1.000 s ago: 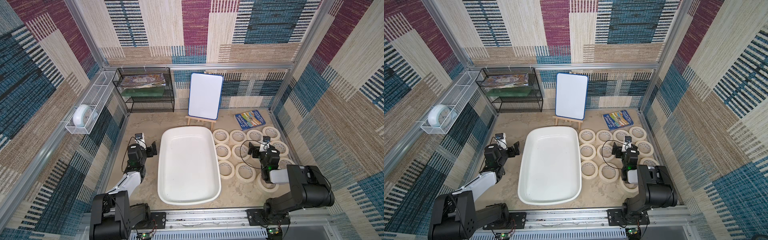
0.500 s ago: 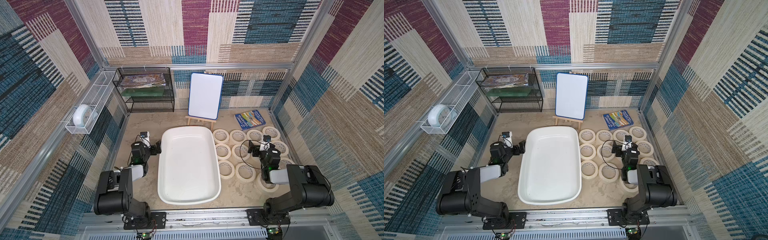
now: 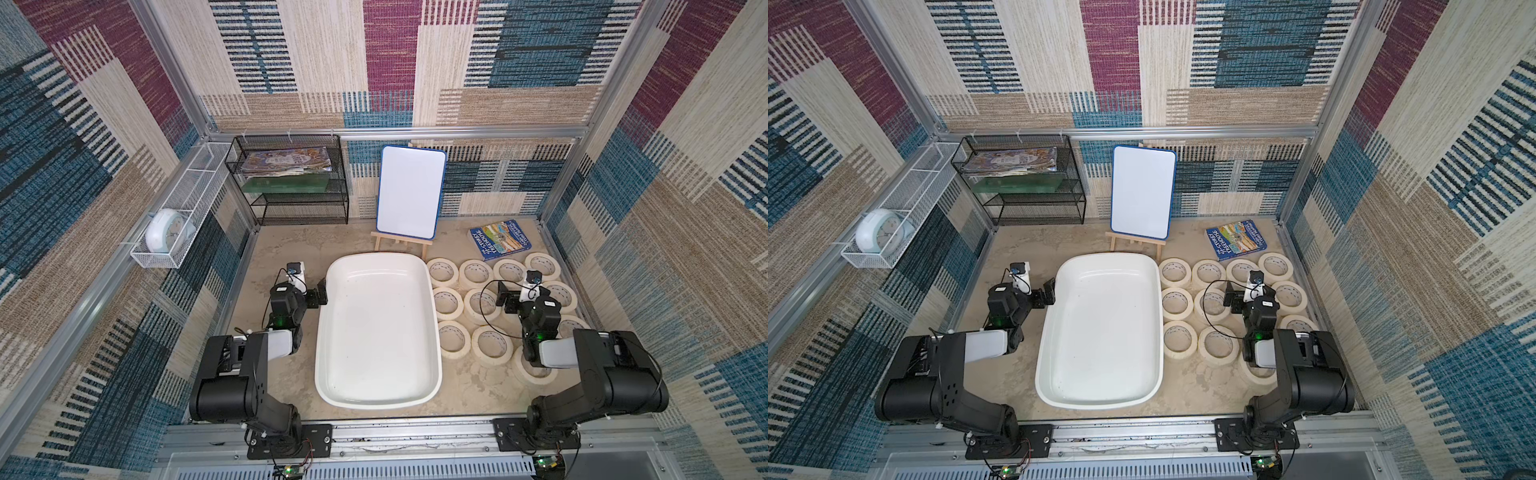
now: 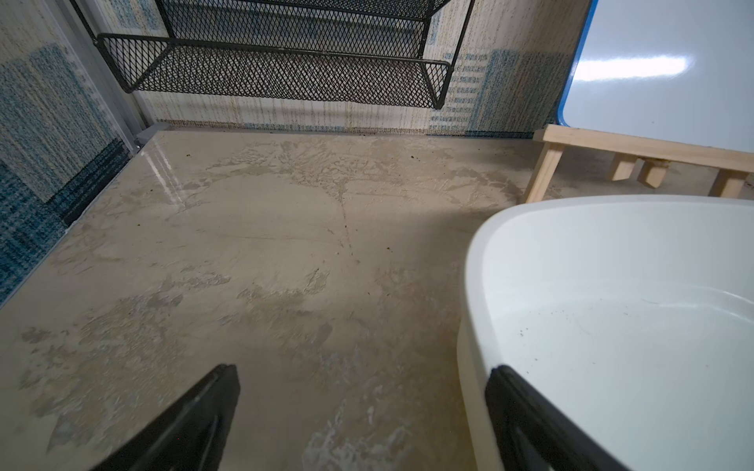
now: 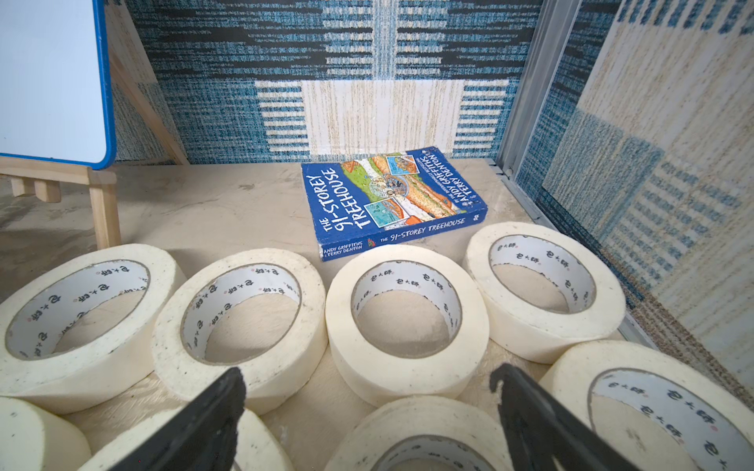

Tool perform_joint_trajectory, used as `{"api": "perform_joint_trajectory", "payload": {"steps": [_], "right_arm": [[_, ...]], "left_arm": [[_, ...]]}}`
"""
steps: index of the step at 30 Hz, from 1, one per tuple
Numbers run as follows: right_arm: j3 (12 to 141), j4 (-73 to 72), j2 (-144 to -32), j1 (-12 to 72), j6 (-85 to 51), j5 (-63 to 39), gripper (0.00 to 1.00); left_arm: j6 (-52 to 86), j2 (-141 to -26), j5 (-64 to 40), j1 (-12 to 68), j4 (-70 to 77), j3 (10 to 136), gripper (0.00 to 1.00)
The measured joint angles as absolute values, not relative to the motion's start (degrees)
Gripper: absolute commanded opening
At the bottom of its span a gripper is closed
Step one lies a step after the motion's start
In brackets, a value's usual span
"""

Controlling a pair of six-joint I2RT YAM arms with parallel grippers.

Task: Take out the art tape in the storage box
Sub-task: Reset both arms

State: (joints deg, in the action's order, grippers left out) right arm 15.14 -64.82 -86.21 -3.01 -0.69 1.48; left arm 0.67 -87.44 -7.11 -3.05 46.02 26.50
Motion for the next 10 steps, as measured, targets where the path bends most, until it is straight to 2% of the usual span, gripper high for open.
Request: {"api": "perform_joint_trajectory", "payload": {"steps": [10], "right_arm": [[15.27, -64.82, -86.24, -2.72, -0.67, 1.48, 0.99]], "left_arm": [[0.67, -87.42, -7.05, -3.05, 46.04, 26.5, 1.0]]}}
